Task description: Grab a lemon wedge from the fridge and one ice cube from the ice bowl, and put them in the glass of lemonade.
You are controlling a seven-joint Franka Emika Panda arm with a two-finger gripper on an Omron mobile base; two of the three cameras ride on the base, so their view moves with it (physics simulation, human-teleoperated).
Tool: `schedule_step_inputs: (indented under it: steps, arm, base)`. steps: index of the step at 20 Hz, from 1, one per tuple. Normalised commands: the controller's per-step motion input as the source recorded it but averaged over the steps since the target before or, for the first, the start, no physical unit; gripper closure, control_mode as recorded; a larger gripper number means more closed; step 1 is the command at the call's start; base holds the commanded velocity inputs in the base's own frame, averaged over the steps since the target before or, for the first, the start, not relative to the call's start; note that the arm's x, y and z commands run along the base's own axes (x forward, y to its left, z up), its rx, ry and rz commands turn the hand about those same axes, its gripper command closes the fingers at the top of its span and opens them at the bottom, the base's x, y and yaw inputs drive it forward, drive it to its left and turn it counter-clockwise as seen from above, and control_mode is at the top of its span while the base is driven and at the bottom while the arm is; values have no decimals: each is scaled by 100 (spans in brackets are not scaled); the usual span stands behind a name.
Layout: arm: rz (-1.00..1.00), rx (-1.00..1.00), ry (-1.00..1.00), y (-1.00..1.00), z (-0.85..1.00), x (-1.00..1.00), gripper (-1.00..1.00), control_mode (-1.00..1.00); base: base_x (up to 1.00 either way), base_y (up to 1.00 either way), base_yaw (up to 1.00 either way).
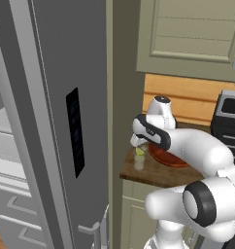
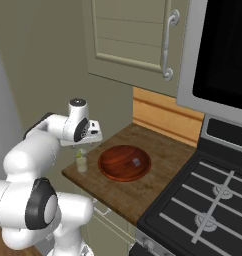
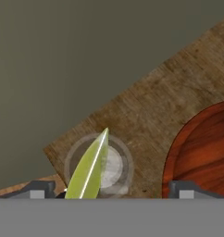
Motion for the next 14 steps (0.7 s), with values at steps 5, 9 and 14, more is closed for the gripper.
schedule_step_inputs:
  steps: [5,9,14]
  arm:
    - [0,2,-1,0,6,0,-100,-100]
    - [0,8,-2,-2,22,0,-100,-100]
    - [0,9,-6,-2,14,-3,-100,-100]
  base:
    - [0,0,0]
    - [0,0,0]
    - [0,0,0]
